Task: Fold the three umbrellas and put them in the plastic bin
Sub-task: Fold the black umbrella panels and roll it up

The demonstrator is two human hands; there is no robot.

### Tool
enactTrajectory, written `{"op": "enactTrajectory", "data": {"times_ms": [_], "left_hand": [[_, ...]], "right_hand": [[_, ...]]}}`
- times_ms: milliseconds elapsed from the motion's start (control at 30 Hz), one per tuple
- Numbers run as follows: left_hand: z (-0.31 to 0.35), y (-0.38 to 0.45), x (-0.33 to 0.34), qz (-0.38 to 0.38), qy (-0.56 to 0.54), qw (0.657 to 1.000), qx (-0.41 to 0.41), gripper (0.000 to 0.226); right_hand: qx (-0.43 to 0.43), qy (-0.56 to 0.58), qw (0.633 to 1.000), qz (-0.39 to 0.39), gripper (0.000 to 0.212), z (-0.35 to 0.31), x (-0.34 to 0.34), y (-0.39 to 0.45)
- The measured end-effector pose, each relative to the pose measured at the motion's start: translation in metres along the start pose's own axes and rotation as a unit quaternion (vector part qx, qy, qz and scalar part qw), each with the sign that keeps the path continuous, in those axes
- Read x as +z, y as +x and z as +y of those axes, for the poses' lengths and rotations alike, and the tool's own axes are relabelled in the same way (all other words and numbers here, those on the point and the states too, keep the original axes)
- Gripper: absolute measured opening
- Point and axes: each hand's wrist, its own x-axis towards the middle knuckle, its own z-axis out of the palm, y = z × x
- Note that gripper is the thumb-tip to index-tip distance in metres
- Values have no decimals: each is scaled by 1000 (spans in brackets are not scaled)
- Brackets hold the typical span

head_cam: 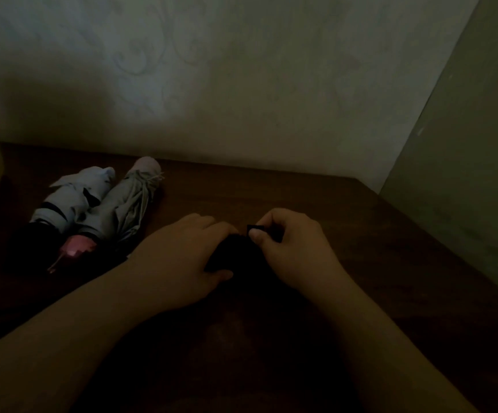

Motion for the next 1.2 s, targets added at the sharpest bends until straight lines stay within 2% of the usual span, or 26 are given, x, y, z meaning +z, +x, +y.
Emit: {"op": "enactTrajectory", "data": {"times_ms": [100, 200, 233, 367, 500, 533, 600, 667, 733, 833, 1000, 1100, 1200], "left_hand": [[1, -1, -2, -8, -30, 999, -23, 43], [1, 2, -5, -7, -123, 991, -56, 12], [0, 3, -6, -8, -148, 987, -67, 8], [-1, 4, -5, -13, -214, 971, -103, 15], [-3, 7, -3, -17, -236, 961, -144, 16], [-5, 7, -3, -23, -226, 963, -146, 18], [-3, 7, -4, -60, -189, 967, -157, 21], [-2, 9, -1, -94, -101, 977, -164, 24], [0, 8, 4, -82, -38, 982, -168, 29], [5, 6, 3, -87, -14, 981, -171, 27], [10, 0, -4, -122, 161, 975, -94, 26], [8, -13, -12, -161, 139, 972, -104, 45], [-6, -35, -23, -206, 100, 964, -136, 59]], "right_hand": [[-6, -25, 1000, -1, 15, -2, 0, 3], [0, -27, 1000, 3, 6, -2, 1, 4], [-1, -30, 999, 11, 6, -2, 2, 4], [-30, -41, 997, 55, 23, 1, 5, 6], [-29, -101, 994, 42, 9, 0, 7, 9], [-25, -114, 993, 28, 6, -1, 7, 10], [-35, -163, 986, 0, 13, -1, 8, 11], [-67, -211, 975, -11, 21, 1, 8, 10], [-89, -226, 970, -8, 22, 3, 10, 8], [-92, -231, 968, 11, 24, 8, 15, 10], [-75, -297, 951, 52, 30, 7, 23, 2], [5, -269, 963, 31, 39, 13, 13, -1], [7, -261, 965, -13, 38, 12, 6, 1]]}}
